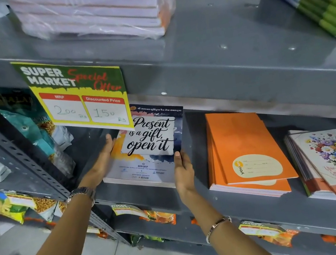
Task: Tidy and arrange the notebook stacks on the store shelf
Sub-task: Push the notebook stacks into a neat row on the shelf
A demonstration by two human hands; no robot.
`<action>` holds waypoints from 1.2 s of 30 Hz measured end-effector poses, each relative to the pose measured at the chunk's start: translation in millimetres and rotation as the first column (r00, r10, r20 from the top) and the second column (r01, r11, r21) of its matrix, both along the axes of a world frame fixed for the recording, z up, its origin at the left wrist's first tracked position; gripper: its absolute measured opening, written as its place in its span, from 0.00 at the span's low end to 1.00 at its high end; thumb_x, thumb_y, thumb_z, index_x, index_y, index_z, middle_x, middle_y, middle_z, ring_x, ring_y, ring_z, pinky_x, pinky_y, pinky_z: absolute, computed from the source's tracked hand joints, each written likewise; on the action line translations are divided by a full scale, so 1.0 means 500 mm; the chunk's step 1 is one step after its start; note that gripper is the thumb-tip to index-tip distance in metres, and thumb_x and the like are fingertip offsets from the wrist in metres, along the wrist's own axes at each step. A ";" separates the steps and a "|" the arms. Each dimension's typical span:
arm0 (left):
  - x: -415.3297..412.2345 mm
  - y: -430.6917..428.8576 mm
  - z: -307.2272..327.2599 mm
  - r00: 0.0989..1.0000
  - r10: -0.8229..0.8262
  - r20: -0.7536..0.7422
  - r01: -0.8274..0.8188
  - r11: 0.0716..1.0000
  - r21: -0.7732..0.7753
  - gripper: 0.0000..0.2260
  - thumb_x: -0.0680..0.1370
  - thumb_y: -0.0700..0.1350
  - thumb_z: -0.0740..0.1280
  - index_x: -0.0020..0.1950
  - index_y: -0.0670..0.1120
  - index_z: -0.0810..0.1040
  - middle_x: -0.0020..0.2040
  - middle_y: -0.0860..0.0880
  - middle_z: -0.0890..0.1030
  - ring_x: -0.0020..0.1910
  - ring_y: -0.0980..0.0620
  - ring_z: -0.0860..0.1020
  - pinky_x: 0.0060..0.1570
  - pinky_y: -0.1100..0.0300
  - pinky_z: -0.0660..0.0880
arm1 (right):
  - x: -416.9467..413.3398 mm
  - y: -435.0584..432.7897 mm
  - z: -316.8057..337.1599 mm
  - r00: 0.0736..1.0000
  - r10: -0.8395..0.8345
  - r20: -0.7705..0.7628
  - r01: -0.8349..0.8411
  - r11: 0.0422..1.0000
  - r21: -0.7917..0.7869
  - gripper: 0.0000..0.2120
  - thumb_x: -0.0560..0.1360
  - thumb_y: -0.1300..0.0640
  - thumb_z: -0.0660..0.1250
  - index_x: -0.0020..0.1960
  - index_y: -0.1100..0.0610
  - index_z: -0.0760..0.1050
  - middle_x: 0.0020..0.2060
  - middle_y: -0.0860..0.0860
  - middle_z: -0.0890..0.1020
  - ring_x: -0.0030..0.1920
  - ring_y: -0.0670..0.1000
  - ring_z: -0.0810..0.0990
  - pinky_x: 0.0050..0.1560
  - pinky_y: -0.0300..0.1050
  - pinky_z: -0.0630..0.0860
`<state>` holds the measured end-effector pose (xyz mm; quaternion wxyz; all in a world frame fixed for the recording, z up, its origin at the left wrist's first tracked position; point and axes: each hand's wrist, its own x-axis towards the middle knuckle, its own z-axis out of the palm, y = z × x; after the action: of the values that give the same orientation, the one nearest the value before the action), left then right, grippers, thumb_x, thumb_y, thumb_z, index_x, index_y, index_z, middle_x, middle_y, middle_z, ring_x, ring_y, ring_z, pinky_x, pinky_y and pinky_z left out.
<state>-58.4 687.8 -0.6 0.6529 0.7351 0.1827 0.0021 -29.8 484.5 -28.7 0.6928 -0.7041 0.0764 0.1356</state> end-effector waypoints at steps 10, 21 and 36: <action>0.032 -0.081 -0.001 0.970 0.138 0.200 -0.212 0.880 0.426 0.25 0.79 0.61 0.53 0.73 0.52 0.66 0.73 0.49 0.70 0.72 0.50 0.67 0.70 0.56 0.60 | -0.016 -0.099 0.042 0.927 0.070 0.367 -0.014 0.988 -0.155 0.24 0.80 0.46 0.54 0.74 0.50 0.59 0.72 0.43 0.64 0.73 0.45 0.60 0.74 0.43 0.58; 0.140 -0.456 0.018 0.967 -0.256 0.020 0.255 0.967 0.025 0.33 0.78 0.63 0.44 0.78 0.48 0.47 0.80 0.50 0.48 0.78 0.51 0.50 0.76 0.51 0.48 | 0.135 -0.461 0.047 0.949 0.039 0.311 0.214 0.645 -0.734 0.26 0.81 0.45 0.49 0.73 0.59 0.61 0.74 0.58 0.64 0.74 0.59 0.61 0.72 0.55 0.59; 0.170 -0.485 -0.017 0.963 -0.256 -0.079 0.260 0.965 0.045 0.49 0.62 0.79 0.41 0.78 0.55 0.49 0.79 0.50 0.53 0.78 0.47 0.55 0.74 0.40 0.54 | 0.077 -0.491 0.011 0.959 -0.172 0.226 0.250 0.886 -0.391 0.22 0.81 0.49 0.52 0.66 0.61 0.71 0.64 0.59 0.76 0.64 0.59 0.73 0.61 0.48 0.69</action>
<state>26.8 445.2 -9.2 0.6202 0.7698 0.1088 -0.1046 9.0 238.9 -23.1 0.5419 -0.8321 0.1153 -0.0261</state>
